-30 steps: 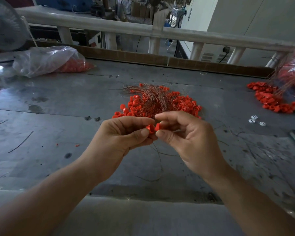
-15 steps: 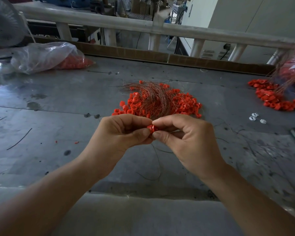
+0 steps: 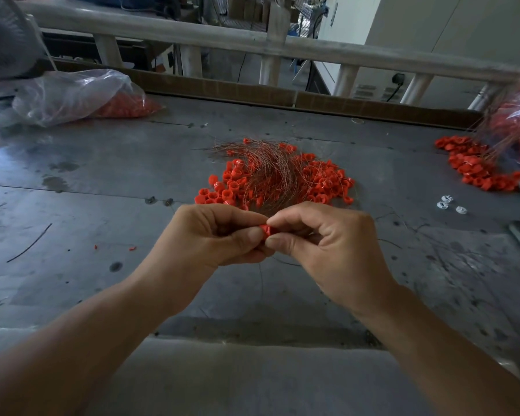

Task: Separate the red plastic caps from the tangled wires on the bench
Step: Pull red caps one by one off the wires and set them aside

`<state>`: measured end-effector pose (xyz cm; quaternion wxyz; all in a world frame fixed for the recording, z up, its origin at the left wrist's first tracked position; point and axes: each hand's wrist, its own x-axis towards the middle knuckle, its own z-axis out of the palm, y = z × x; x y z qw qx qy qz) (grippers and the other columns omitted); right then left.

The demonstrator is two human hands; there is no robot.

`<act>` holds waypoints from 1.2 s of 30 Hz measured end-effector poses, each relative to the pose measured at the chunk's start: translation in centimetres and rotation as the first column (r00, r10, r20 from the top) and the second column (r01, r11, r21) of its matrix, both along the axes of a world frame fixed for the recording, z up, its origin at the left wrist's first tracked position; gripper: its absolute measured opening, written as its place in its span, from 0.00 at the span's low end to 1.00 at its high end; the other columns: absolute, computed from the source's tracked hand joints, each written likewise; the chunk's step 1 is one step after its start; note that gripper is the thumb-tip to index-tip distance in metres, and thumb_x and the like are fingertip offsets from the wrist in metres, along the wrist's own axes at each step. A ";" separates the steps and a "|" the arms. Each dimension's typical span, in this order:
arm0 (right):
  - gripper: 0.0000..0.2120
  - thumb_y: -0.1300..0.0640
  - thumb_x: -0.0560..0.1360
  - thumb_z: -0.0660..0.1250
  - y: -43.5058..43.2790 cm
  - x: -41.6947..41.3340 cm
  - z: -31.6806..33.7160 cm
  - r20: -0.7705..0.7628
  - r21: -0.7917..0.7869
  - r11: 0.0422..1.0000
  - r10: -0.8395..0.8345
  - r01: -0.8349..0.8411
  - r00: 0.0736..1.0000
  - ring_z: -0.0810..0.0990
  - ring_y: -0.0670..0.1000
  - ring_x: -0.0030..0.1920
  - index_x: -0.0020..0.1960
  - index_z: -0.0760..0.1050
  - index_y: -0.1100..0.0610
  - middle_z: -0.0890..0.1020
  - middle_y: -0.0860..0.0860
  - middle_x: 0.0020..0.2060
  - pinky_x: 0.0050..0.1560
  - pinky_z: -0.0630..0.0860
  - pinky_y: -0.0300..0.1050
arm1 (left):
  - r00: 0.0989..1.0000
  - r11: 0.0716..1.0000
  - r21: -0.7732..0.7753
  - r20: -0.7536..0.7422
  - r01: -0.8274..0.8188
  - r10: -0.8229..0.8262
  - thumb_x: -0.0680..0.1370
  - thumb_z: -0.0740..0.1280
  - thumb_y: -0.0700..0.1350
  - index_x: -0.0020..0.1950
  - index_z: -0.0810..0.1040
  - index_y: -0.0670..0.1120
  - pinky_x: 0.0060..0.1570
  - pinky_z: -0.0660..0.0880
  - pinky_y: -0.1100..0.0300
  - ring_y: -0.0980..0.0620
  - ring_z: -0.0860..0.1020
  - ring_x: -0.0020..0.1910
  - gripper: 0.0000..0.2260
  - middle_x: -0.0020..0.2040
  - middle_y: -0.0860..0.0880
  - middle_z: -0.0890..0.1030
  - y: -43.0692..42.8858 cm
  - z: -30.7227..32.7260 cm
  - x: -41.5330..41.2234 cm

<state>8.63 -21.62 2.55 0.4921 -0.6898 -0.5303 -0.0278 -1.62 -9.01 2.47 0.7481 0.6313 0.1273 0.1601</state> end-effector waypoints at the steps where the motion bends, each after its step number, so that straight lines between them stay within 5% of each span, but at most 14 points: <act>1: 0.07 0.62 0.65 0.73 0.0 0.0 0.0 -0.003 0.004 1.000 -0.001 0.001 1.000 0.81 0.42 0.40 0.43 0.81 0.60 0.81 0.44 0.36 0.40 0.76 0.30 | 1.000 1.000 -0.008 -0.003 0.002 -0.002 0.60 0.69 0.41 0.38 0.84 0.45 0.35 0.78 0.66 0.49 0.83 0.36 0.10 0.36 0.43 0.84 0.0 0.0 0.0; 9: 0.08 0.63 0.64 0.72 0.0 0.0 -0.4 0.192 0.017 1.000 -0.022 0.019 0.981 0.80 0.45 0.42 0.42 0.82 0.63 0.83 0.52 0.36 0.42 0.76 0.32 | 1.000 0.994 0.104 -0.004 -0.010 0.010 0.61 0.69 0.40 0.39 0.84 0.45 0.36 0.78 0.66 0.48 0.83 0.37 0.09 0.37 0.42 0.84 -0.1 -0.2 -0.3; 14: 0.08 0.61 0.64 0.72 -0.2 0.1 -0.2 0.058 0.033 0.999 0.017 -0.019 0.998 0.81 0.43 0.42 0.42 0.82 0.62 0.80 0.45 0.37 0.41 0.77 0.32 | 0.999 0.999 -0.031 -0.025 0.030 -0.030 0.60 0.69 0.40 0.41 0.84 0.42 0.35 0.78 0.65 0.49 0.83 0.36 0.11 0.37 0.41 0.84 -0.1 -0.2 -0.2; 22: 0.10 0.59 0.63 0.73 -0.3 0.7 0.1 -0.041 0.023 0.994 0.112 -0.111 0.993 0.82 0.45 0.36 0.41 0.81 0.63 0.82 0.49 0.34 0.35 0.78 0.37 | 0.993 0.994 -0.014 -0.031 0.109 -0.110 0.61 0.69 0.42 0.43 0.84 0.44 0.35 0.78 0.66 0.50 0.83 0.37 0.12 0.38 0.42 0.84 -0.1 0.0 -0.3; 27: 0.13 0.54 0.63 0.72 -0.3 0.9 0.3 -0.164 -0.024 0.984 0.171 -0.178 0.971 0.80 0.44 0.38 0.48 0.79 0.53 0.80 0.45 0.35 0.41 0.77 0.34 | 0.990 0.987 -0.074 -0.023 0.141 -0.143 0.60 0.70 0.42 0.42 0.83 0.41 0.33 0.78 0.65 0.49 0.83 0.35 0.13 0.36 0.41 0.83 0.0 0.0 -0.2; 29: 0.16 0.54 0.65 0.71 -0.3 1.0 0.4 -0.123 -0.103 0.973 0.193 -0.206 0.973 0.78 0.43 0.40 0.53 0.77 0.52 0.79 0.46 0.37 0.44 0.74 0.33 | 0.988 0.985 -0.083 -0.023 0.148 -0.150 0.60 0.70 0.41 0.46 0.80 0.40 0.32 0.78 0.64 0.48 0.83 0.34 0.16 0.36 0.40 0.83 0.1 -0.1 -0.3; 32: 0.10 0.53 0.69 0.68 -0.2 1.0 0.6 -0.011 -0.187 0.958 0.220 -0.218 0.975 0.75 0.42 0.41 0.48 0.80 0.56 0.76 0.48 0.38 0.45 0.71 0.31 | 0.985 0.981 -0.101 -0.015 0.167 -0.170 0.61 0.70 0.41 0.53 0.75 0.41 0.31 0.78 0.64 0.48 0.83 0.34 0.20 0.36 0.40 0.83 0.1 -0.1 -0.3; 36: 0.15 0.48 0.74 0.63 -0.1 0.7 0.6 0.045 -0.175 0.969 0.186 -0.175 0.982 0.71 0.38 0.39 0.44 0.78 0.60 0.71 0.41 0.38 0.42 0.69 0.29 | 0.978 0.978 -0.051 0.062 0.201 -0.197 0.64 0.73 0.48 0.60 0.71 0.46 0.36 0.78 0.62 0.45 0.83 0.39 0.26 0.39 0.39 0.83 -0.1 0.0 -0.5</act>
